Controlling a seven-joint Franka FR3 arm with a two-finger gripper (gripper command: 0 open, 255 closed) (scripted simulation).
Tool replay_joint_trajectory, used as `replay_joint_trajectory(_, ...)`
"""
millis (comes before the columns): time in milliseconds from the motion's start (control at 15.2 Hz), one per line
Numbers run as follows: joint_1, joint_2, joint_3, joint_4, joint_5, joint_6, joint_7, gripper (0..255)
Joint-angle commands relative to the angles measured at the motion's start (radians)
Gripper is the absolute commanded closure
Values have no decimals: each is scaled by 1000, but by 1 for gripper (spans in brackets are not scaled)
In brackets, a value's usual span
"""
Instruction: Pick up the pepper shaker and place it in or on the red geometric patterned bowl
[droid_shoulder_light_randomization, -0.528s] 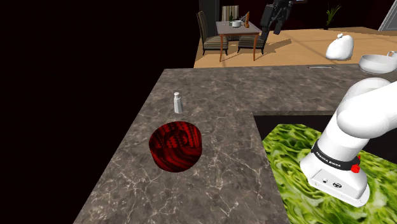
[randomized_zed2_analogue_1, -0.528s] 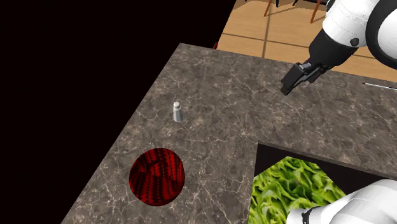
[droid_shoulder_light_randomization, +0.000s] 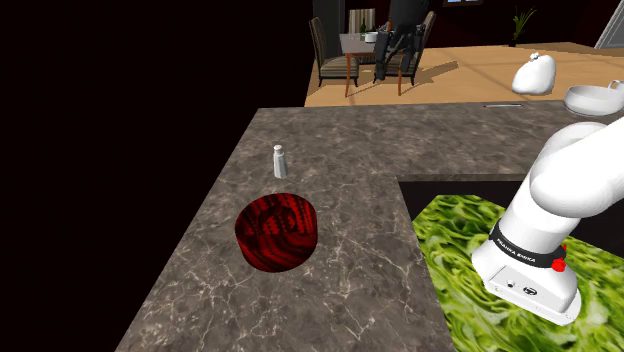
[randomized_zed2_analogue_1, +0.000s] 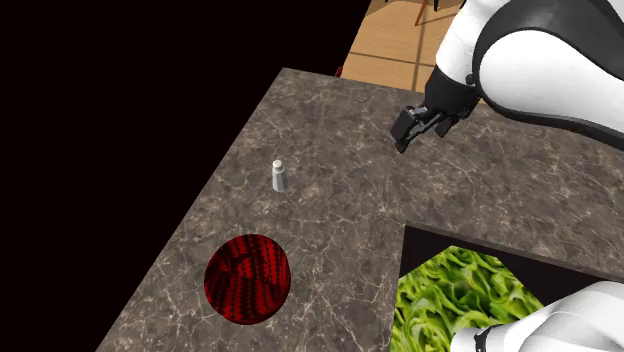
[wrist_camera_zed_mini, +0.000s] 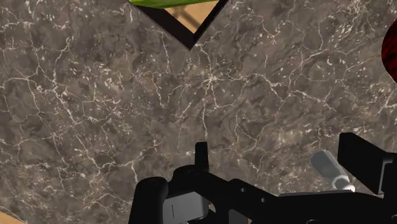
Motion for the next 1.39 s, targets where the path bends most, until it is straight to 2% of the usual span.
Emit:
replay_joint_trajectory(0,4,60,26,12,15,41,44,0)
replay_joint_trajectory(660,17,402,129,158,39,200,240,0)
replay_joint_trajectory(1320,51,789,181,439,-6,270,430,0)
